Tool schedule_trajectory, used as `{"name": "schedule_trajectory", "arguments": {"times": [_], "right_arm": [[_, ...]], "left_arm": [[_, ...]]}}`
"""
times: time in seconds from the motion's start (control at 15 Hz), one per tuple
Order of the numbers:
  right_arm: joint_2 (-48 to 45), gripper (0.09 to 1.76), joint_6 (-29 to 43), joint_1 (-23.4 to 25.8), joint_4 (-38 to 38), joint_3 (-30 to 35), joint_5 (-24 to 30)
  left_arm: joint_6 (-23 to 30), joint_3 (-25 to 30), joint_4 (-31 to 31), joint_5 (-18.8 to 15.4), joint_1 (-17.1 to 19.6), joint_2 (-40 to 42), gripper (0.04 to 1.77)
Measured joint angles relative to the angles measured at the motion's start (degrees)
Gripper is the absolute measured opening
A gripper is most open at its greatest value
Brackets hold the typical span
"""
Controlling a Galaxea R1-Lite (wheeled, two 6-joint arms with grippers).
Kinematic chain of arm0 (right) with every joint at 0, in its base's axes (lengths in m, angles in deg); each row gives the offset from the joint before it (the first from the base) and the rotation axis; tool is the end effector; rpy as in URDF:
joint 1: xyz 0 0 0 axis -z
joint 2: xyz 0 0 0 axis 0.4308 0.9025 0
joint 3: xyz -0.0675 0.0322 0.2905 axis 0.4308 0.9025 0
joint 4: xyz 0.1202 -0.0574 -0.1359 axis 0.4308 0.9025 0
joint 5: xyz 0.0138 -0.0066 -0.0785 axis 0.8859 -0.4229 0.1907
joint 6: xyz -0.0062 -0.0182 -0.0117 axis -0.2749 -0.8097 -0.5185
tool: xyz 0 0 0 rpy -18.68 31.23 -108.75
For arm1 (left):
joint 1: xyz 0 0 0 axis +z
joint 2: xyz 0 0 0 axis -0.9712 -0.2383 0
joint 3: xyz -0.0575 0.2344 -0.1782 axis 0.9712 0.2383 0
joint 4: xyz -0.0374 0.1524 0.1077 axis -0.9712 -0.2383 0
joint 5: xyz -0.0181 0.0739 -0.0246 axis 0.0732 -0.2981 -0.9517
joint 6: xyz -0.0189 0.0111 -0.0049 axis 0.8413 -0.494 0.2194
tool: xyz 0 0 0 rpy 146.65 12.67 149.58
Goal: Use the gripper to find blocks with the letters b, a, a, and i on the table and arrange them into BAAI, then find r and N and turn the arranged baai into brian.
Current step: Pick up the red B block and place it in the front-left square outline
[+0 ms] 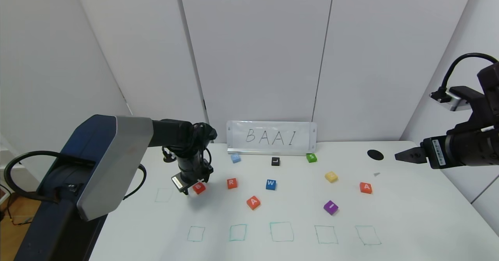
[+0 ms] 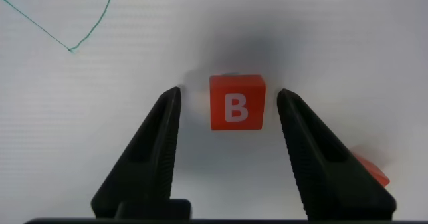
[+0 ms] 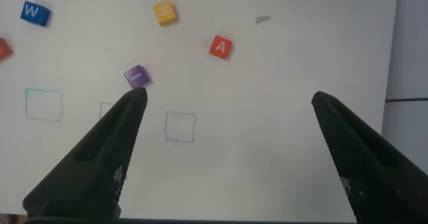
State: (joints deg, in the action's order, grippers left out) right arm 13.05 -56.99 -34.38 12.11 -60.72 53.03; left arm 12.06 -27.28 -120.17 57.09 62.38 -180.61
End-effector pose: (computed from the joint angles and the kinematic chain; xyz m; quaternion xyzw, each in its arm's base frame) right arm 0.2545 0.0376 0.2364 -0.0332 0.3677 0.0260 0.9290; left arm 0.4451 -0.1045 0.0511 -0.2607 0.5254 0.2831 0.7589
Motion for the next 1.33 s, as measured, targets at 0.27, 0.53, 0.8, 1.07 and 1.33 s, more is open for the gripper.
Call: {"name": "schedule_trajectory", "arguments": {"times": [0.27,0.53,0.8,1.07,1.33], "right_arm": [[0.0,1.77,0.0,0.0,0.0,0.1,0.0],[0.0,1.77,0.0,0.0,0.0,0.2,0.0],[0.0,1.77,-0.1,-0.1,0.0,0.4,0.0],[0.0,1.77,-0.1,-0.4,-0.4,0.5,-0.5],[-0.1,1.77,-0.1,-0.9,-0.4,0.8,-0.8]], "left_arm": [[0.0,0.0,-0.1,-0.1,-0.1,-0.1,0.49],[-0.1,0.0,-0.1,-0.1,-0.1,-0.1,0.5],[-0.1,0.0,-0.2,0.0,-0.1,-0.1,0.5],[-0.4,0.0,-0.2,0.0,-0.1,0.2,0.5],[-2.6,0.1,-2.0,-0.2,-0.2,2.0,0.5]]}}
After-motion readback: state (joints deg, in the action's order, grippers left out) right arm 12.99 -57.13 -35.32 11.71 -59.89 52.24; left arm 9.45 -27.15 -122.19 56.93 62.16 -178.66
